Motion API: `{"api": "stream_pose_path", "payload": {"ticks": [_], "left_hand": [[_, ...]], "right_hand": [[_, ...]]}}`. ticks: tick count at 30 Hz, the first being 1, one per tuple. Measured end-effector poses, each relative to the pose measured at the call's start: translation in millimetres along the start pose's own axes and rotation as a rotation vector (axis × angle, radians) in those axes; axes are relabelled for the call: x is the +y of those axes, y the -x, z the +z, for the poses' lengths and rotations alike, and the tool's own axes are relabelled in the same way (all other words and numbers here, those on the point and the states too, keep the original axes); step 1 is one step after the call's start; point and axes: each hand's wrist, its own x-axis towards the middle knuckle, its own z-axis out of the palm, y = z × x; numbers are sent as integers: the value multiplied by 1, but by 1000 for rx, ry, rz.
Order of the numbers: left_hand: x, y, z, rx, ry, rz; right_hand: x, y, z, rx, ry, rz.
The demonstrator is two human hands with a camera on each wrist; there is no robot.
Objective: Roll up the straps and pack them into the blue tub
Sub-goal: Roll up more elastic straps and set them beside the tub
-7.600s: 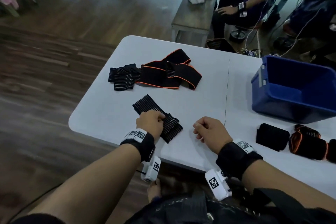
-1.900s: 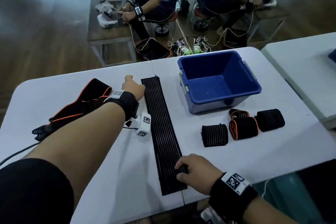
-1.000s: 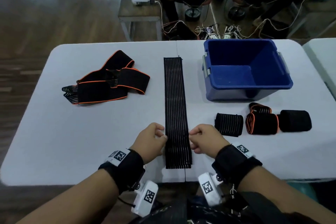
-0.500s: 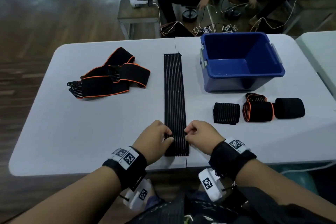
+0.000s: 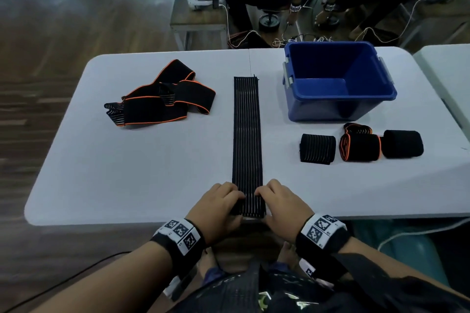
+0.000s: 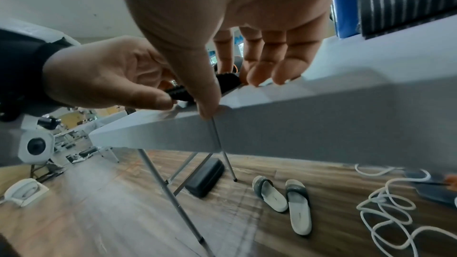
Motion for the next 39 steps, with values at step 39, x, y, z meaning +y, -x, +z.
{"api": "stream_pose_path", "payload": {"ticks": [39], "left_hand": [[-9, -32, -10, 23, 141, -276]], "right_hand": [[2, -12, -11, 118, -355, 272]]}}
